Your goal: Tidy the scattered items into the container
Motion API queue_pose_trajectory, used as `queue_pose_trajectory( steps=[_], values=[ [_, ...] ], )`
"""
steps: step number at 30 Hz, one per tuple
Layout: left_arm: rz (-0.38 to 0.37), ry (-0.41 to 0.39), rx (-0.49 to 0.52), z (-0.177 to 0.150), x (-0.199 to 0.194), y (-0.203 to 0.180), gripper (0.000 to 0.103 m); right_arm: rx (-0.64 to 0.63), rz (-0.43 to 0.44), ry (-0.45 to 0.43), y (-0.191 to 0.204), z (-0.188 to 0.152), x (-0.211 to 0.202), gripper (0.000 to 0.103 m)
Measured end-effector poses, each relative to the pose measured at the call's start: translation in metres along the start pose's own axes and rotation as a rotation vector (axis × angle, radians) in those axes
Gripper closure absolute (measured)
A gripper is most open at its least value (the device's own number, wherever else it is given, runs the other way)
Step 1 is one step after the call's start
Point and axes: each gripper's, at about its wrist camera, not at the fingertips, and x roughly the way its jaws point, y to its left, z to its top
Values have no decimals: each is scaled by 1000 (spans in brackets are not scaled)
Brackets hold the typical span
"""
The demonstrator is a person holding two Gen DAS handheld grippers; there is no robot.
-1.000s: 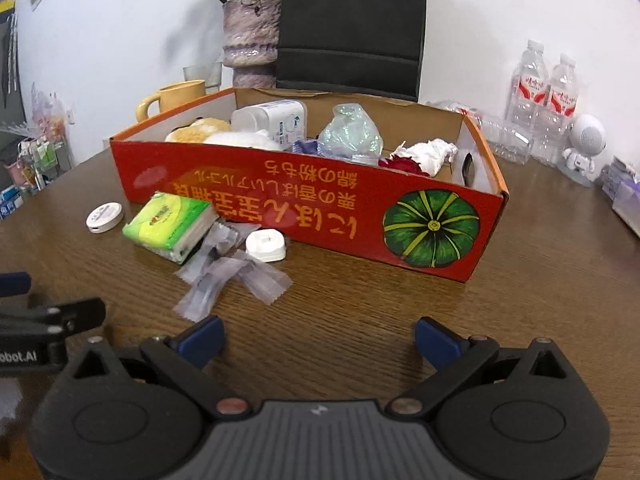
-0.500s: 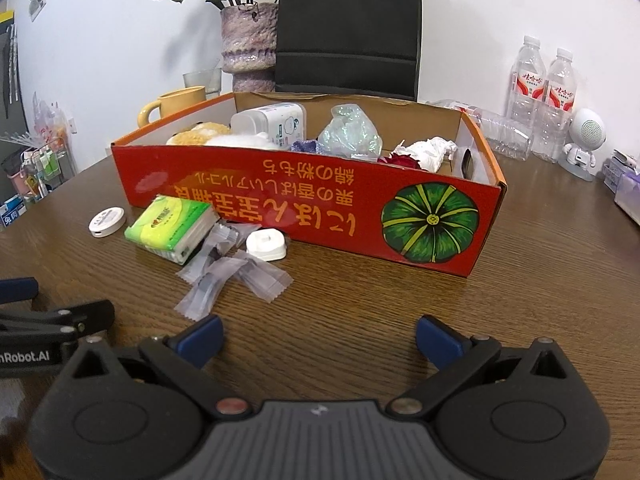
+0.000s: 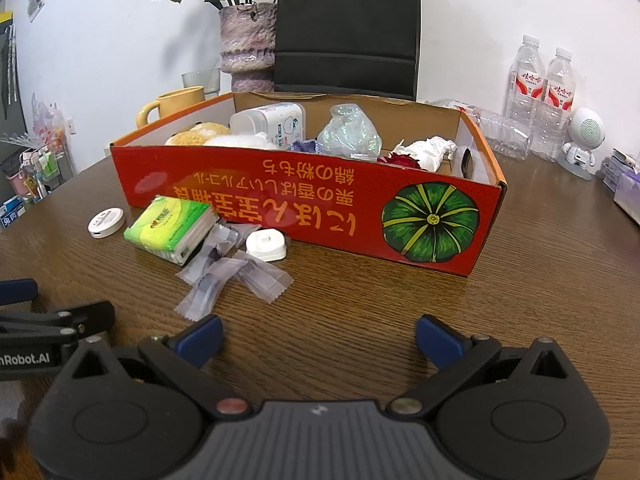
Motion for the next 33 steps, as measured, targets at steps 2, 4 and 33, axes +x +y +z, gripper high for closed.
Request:
queue_pose_trajectory(
  steps=[2, 4, 33],
  values=[
    [0, 0, 0, 0, 0, 0, 0, 0, 0, 0, 0, 0, 0, 0],
    [0, 0, 0, 0, 0, 0, 0, 0, 0, 0, 0, 0, 0, 0],
    [-43, -25, 34, 9, 1, 20, 0, 39, 59, -32, 2, 1, -9, 11]
  ],
)
